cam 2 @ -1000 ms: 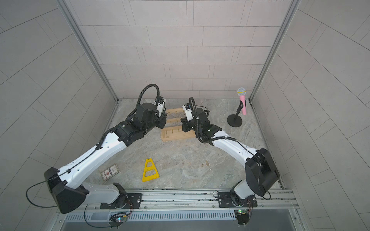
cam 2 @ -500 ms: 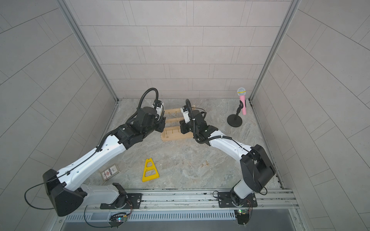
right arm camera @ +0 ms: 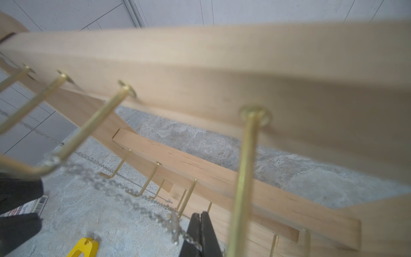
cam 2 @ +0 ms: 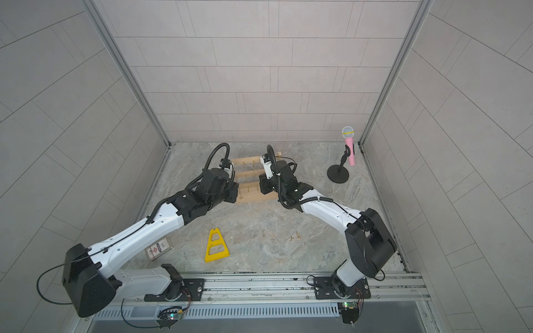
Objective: Hang the necklace on the jewelry display stand
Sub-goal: Hang the necklace on the stand.
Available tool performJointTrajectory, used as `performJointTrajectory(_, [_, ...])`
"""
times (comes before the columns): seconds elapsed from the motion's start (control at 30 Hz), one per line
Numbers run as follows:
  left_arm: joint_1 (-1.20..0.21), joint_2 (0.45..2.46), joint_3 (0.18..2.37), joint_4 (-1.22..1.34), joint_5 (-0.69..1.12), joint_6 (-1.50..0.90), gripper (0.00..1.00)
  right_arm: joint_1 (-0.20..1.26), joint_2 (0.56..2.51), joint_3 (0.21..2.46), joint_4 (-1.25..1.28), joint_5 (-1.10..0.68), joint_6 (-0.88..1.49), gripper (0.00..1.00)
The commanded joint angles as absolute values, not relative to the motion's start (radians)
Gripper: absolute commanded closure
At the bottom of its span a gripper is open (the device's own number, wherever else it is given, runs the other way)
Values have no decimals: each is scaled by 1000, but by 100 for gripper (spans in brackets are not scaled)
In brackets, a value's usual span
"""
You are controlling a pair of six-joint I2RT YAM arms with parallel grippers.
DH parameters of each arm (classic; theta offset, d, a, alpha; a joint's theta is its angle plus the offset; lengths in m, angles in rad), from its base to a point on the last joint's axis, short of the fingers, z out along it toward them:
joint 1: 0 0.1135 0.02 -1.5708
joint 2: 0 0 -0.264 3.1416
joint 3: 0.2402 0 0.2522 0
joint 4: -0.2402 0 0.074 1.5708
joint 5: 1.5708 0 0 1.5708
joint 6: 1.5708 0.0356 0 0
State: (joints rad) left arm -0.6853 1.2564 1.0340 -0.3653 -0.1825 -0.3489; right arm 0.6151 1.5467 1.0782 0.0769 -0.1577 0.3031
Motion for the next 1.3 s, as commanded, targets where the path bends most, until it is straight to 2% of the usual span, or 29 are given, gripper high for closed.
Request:
performJointTrajectory(0.0, [-680,1259,1003,-294,-159,-409,64,623,1565,1060,73,-140,290,94])
performJointTrajectory(0.23, [-680,1281,979,-224,-112,-433,64,625,1574,1052,77,-135,286,92])
performJointTrajectory(0.43, [-681,1262,983,-227,-129,-427,64,626,1578,1048,82,-137,285,84])
performJointTrajectory(0.87, [-680,1239,981,-247,-147,-420,64,637,1530,1054,55,-123,270,83])
performJointTrajectory(1.1, [-685,1249,944,-215,-58,-485,64,643,1476,1049,24,-128,255,82])
performJointTrajectory(1.27, [-721,1242,896,-145,-70,-523,64,642,1444,1035,4,-139,244,82])
